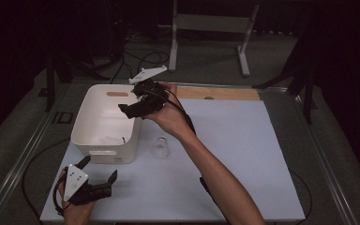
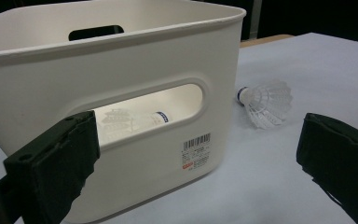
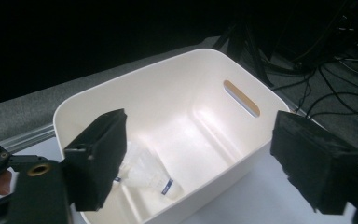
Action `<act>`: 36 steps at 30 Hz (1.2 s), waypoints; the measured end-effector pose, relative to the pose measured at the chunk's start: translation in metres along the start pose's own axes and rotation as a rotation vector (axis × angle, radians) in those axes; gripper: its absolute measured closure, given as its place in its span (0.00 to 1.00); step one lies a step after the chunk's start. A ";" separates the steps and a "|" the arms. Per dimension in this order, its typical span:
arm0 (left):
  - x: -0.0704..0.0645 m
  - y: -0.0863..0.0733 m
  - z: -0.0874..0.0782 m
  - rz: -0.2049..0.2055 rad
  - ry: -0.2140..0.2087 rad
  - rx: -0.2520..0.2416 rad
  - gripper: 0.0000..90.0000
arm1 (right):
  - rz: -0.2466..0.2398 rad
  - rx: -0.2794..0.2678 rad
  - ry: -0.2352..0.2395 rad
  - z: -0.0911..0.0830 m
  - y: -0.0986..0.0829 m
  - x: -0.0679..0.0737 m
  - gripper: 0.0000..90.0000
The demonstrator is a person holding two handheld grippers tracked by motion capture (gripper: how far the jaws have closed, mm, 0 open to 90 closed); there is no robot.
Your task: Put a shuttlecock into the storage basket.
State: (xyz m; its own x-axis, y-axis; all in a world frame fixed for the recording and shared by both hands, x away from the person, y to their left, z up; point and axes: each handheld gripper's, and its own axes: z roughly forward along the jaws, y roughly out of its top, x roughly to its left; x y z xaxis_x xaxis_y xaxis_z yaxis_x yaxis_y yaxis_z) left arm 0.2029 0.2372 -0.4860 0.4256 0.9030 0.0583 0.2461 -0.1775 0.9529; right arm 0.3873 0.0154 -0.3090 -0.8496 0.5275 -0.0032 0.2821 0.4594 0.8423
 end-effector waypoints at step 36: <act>-0.001 0.001 0.002 0.005 -0.002 0.002 0.00 | 0.020 0.009 -0.064 -0.019 -0.030 -0.020 0.15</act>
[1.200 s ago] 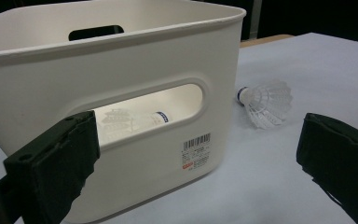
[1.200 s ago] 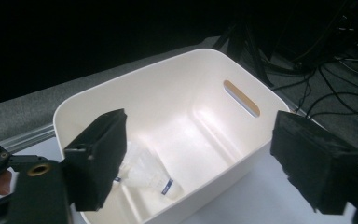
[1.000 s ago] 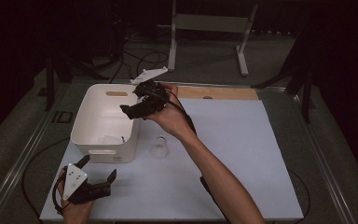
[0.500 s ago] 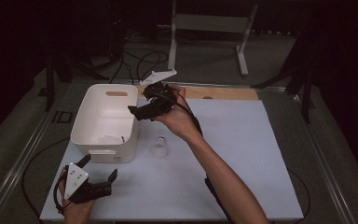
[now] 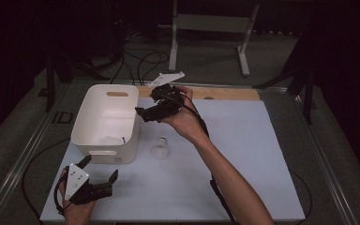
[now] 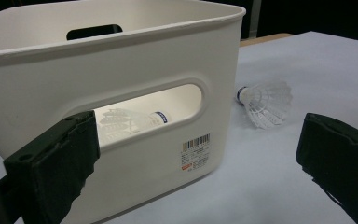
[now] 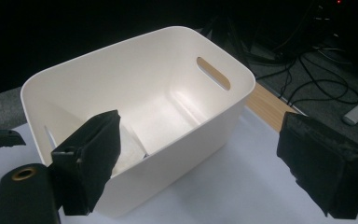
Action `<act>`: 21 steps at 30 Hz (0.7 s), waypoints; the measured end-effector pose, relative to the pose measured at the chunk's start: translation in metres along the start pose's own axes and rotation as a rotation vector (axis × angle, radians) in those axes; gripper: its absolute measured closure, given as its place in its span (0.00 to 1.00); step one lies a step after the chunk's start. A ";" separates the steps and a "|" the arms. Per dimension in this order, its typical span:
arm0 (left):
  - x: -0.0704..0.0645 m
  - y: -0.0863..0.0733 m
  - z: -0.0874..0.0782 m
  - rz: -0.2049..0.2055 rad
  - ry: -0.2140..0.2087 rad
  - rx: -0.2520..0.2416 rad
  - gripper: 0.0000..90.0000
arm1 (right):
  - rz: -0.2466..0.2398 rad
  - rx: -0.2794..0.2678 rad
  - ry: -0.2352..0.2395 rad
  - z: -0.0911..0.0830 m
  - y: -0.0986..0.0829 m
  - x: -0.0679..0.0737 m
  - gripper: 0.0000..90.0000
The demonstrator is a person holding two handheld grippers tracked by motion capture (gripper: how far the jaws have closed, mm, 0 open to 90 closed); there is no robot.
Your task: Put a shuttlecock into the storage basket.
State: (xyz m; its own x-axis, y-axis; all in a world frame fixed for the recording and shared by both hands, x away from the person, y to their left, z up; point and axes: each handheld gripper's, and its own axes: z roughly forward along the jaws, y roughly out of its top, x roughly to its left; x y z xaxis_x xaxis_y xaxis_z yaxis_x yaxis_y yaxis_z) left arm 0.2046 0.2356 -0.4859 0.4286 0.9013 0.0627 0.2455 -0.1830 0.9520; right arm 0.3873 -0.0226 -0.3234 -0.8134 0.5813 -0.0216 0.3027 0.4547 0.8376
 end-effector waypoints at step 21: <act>-0.001 0.000 0.000 -0.001 0.000 0.000 0.00 | 0.029 0.018 -0.016 0.000 -0.024 -0.005 0.14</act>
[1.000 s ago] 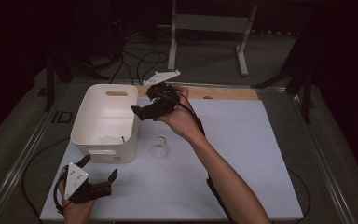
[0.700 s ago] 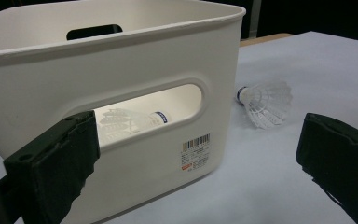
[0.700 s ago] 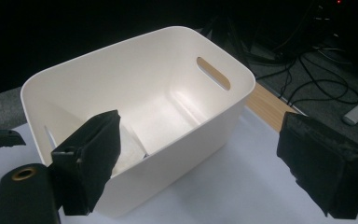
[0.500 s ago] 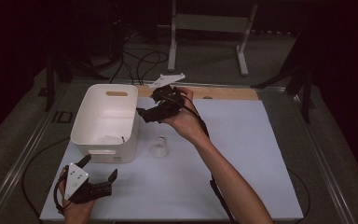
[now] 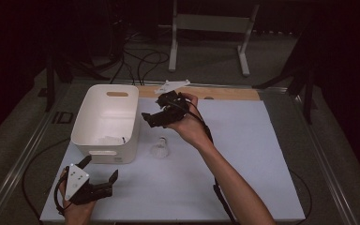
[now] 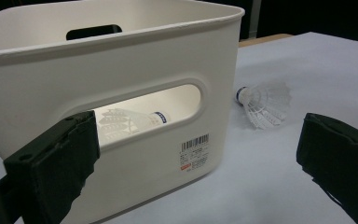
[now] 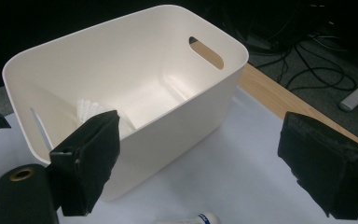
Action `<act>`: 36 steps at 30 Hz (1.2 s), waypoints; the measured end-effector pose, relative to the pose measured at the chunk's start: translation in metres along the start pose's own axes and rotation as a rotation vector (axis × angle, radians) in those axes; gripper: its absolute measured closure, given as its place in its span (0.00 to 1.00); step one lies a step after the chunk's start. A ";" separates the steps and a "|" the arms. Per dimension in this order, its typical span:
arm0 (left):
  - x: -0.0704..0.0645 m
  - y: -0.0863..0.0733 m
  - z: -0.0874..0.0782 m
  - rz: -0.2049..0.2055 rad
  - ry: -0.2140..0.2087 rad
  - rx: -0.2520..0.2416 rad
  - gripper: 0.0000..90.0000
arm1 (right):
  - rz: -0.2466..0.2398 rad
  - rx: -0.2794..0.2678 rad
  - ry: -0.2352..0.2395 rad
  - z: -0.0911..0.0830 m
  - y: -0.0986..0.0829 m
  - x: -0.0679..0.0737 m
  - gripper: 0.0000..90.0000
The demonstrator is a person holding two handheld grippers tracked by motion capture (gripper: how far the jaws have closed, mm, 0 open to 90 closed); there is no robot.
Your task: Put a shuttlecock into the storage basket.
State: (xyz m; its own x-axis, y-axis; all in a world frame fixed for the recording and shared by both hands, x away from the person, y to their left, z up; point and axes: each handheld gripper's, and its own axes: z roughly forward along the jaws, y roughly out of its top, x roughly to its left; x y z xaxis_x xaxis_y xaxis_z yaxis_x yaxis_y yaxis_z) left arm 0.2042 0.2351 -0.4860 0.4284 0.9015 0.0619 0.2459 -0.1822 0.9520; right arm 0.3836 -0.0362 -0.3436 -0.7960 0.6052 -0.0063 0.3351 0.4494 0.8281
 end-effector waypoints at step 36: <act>0.000 0.000 0.000 -0.004 0.002 -0.004 0.00 | 0.005 0.070 -0.009 0.012 -0.035 -0.005 0.15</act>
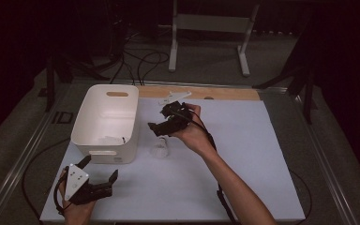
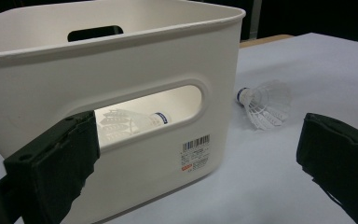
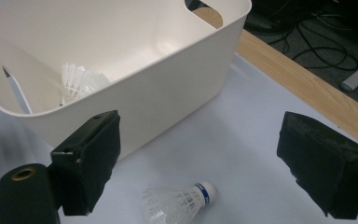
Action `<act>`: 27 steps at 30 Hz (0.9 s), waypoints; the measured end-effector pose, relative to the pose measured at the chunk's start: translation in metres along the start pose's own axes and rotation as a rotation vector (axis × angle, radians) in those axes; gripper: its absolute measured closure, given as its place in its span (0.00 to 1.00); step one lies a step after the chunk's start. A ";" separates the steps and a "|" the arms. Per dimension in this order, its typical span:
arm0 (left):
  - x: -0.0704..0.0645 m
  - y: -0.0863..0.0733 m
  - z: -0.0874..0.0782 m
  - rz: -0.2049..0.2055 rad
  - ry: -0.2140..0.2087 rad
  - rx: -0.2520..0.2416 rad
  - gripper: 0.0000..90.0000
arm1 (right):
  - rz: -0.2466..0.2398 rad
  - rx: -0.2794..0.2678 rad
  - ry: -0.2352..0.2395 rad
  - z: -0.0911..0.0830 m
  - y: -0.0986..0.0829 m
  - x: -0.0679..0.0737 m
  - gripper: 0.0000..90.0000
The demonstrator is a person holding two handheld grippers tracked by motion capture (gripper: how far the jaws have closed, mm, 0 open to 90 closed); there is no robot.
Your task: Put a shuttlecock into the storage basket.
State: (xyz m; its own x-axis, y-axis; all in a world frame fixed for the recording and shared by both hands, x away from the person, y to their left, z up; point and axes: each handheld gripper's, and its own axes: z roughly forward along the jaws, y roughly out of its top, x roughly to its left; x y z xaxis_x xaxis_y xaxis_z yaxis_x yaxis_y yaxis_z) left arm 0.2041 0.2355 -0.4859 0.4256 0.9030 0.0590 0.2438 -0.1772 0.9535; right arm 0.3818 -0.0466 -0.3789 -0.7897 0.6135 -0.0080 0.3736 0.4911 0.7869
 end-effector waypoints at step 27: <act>0.000 0.000 0.000 0.000 0.002 0.001 0.00 | -0.010 0.040 0.010 0.007 -0.019 0.005 0.15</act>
State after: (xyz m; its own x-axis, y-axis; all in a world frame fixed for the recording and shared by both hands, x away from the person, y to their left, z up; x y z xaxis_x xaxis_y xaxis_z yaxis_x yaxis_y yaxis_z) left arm 0.2038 0.2357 -0.4856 0.4236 0.9039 0.0592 0.2449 -0.1772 0.9532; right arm 0.3741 -0.0482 -0.3979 -0.7979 0.6028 -0.0093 0.3851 0.5215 0.7614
